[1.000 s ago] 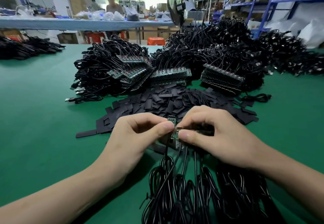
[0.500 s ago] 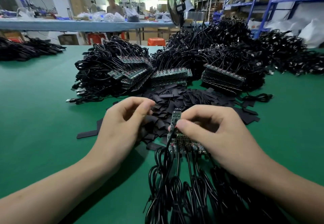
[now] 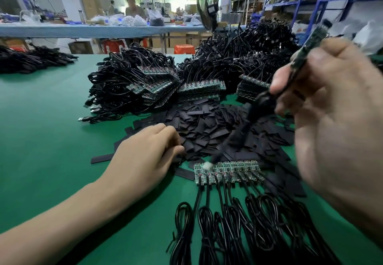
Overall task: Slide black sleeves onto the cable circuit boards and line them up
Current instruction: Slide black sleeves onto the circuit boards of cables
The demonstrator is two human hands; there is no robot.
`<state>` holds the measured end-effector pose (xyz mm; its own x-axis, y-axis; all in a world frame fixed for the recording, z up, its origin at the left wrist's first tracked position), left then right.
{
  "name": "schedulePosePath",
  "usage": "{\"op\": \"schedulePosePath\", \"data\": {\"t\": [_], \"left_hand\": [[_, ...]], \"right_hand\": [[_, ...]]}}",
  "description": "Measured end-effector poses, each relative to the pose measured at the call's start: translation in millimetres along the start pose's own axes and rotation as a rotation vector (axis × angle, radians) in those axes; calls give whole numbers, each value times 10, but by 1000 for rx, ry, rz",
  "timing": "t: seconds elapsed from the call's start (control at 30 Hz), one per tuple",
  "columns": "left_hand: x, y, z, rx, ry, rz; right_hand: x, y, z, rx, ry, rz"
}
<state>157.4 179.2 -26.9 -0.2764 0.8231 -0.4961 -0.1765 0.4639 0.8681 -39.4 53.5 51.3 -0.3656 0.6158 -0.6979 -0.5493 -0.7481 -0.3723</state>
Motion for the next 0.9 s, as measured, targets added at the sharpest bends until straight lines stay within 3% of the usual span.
{"op": "schedulePosePath", "data": {"t": [0.1,0.27,0.4,0.73,0.8,0.9], "left_hand": [[-66,81,14,-66,15,66],[-2,195,104,-284,67,283],[115,279,100,-348,82,328],[186,241,43,-161,103,192],[149,271,-16,19,134,132],[138,339,-246,590,189,143]], "right_hand": [[-89,80,57,208,-4,51],[66,215,-29,858,-361,348],[434,217,-175,1071,-478,473],[744,287,-239,959,-385,355],[745,283,-227,863,-397,323],[724,300,-217,768,-449,284]]}}
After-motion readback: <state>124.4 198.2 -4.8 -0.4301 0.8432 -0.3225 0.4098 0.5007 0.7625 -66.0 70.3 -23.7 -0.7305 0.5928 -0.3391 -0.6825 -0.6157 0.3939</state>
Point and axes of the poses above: each hand's wrist, its own x-axis away from the middle knuckle, its own y-axis out of the back of the hand, z = x × y, the point moved 2 cm from there along -x, towards the middle knuckle, and after that the axes turned 13 degrees about -x, right-handed, at the moved point
